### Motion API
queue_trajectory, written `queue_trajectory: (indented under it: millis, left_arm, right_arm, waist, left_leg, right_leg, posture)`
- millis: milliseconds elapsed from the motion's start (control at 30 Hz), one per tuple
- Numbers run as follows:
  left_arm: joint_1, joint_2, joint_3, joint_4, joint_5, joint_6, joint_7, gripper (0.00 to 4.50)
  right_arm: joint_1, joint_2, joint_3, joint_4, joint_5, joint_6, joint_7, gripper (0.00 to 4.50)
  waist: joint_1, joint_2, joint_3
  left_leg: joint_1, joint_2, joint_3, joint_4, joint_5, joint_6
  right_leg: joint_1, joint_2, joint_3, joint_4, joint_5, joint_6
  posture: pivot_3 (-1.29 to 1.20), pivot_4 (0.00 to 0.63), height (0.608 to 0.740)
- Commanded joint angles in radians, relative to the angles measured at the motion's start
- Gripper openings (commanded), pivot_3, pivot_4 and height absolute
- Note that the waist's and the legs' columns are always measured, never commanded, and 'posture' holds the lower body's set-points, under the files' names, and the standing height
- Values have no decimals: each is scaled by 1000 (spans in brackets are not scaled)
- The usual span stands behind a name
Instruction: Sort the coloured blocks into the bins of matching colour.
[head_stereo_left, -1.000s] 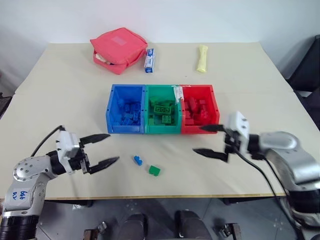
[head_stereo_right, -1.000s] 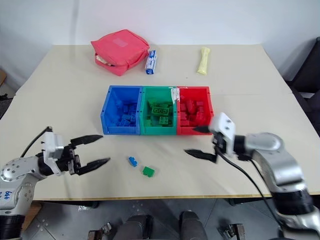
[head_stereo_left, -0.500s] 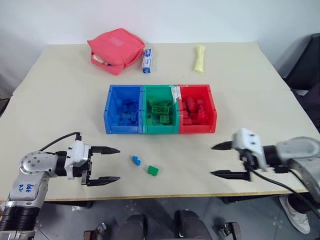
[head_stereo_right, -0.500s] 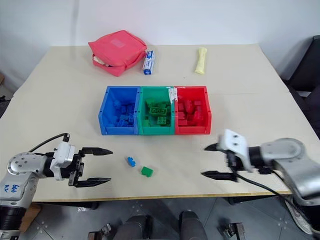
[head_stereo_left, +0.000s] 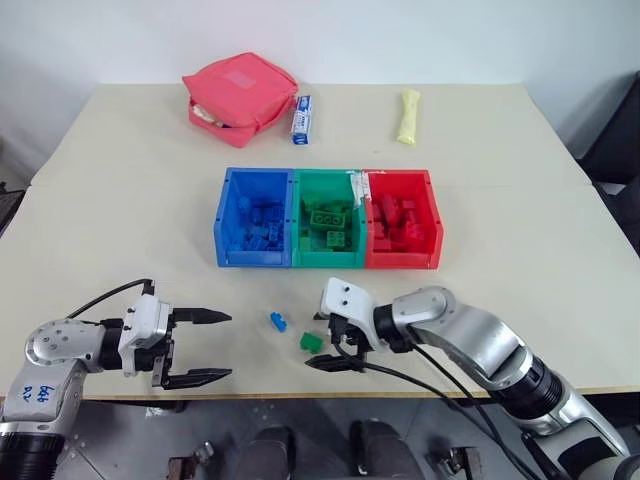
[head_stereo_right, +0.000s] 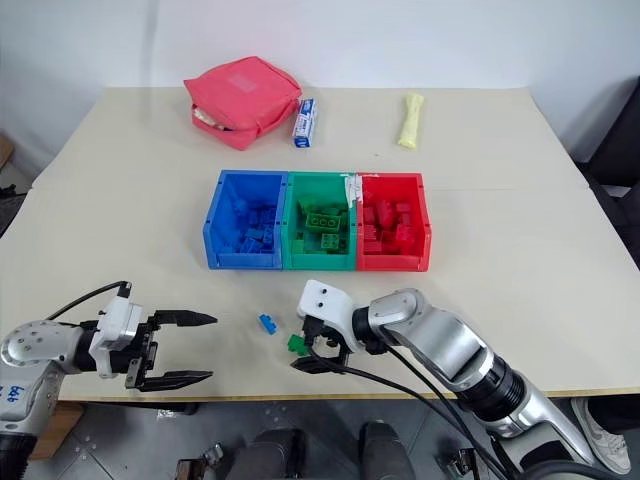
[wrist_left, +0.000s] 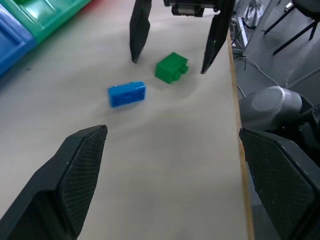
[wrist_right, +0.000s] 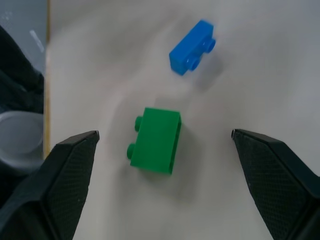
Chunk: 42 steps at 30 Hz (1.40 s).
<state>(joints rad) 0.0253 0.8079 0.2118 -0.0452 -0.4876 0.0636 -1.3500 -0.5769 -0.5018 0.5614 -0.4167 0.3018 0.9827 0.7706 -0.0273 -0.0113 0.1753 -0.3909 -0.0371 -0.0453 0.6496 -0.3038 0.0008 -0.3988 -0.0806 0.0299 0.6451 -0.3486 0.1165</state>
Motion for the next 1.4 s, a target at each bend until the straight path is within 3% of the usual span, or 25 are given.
queue_trajectory:
  millis: [33, 267, 433, 600, 733, 900, 933, 1100, 1233, 1400]
  left_arm:
    - [11, 10, 34, -42, -26, 6, 14, 4500]
    - [-39, -22, 55, -30, -58, 58, 83, 4500]
    - [-67, -101, 107, -72, -125, 139, 239, 4500]
    - [-80, -197, 196, -104, -161, 184, 453, 4500]
    - [-67, -250, 222, -117, -163, 190, 543, 4500]
    - [-38, -295, 199, -159, -154, 181, 574, 4500]
    - [-37, -297, 199, -160, -154, 179, 574, 4500]
    - [-55, -282, 207, -122, -149, 167, 559, 4500]
    - [-80, -221, 204, -44, -97, 119, 503, 4500]
    - [-148, -107, 190, 127, -36, 17, 368, 4500]
  right_arm:
    - [17, 0, 12, 5, -22, -21, -10, 3242]
    - [56, -36, -61, 13, -41, -108, -4, 934]
    - [52, -2, -240, 48, 26, -188, -5, 926]
    - [-140, 150, -463, 246, 45, -172, -188, 926]
    - [-236, 198, -476, 402, -7, -299, -215, 926]
    - [-252, 217, -457, 476, -30, -367, -195, 926]
    - [-251, 217, -462, 470, -20, -370, -183, 1643]
    - [-216, 168, -500, 413, 1, -401, -128, 3117]
    - [-124, 88, -566, 293, 106, -441, 16, 4404]
    - [92, -63, -636, 201, 185, -605, 270, 4459]
  waist:
    - [-1, 0, 0]
    - [1, 0, 0]
    - [1, 0, 0]
    - [-9, 0, 0]
    - [-4, -1, 0]
    - [-4, -1, 0]
    - [-4, -1, 0]
    - [-3, -1, 0]
    - [1, -1, 0]
    - [2, -1, 0]
  left_leg:
    - [0, 0, 0, 0, 0, 0]
    - [1, 0, 0, 0, 0, 1]
    - [1, 0, 0, 0, 1, 0]
    - [2, 1, 1, 0, 2, -2]
    - [1, 0, 1, 0, 3, -4]
    - [-2, -1, 3, 1, 2, -2]
    - [-4, -1, 3, 3, 2, -2]
    - [-5, 0, 3, 4, 3, -3]
    - [-6, 0, 2, 4, 3, -3]
    - [-6, 0, 2, 4, 3, -3]
  right_leg:
    - [0, 0, 0, 0, 0, 0]
    - [0, 0, 0, 2, 0, 0]
    - [1, 0, 0, 2, 0, 0]
    - [-1, 2, 1, 5, 0, 0]
    - [-8, 2, 0, 14, 0, 0]
    - [-9, 0, 1, 15, 0, 0]
    - [-10, 0, 1, 15, 0, 0]
    - [-11, 1, 0, 14, 0, 0]
    - [-11, 1, 0, 13, 0, 0]
    - [-10, 1, 0, 11, 0, 0]
  posture:
    - [0, 150, 740]
    - [0, 150, 740]
    - [0, 150, 740]
    - [0, 150, 740]
    - [0, 150, 740]
    - [0, 150, 740]
    - [0, 150, 740]
    - [0, 150, 740]
    - [0, 150, 740]
    - [0, 150, 740]
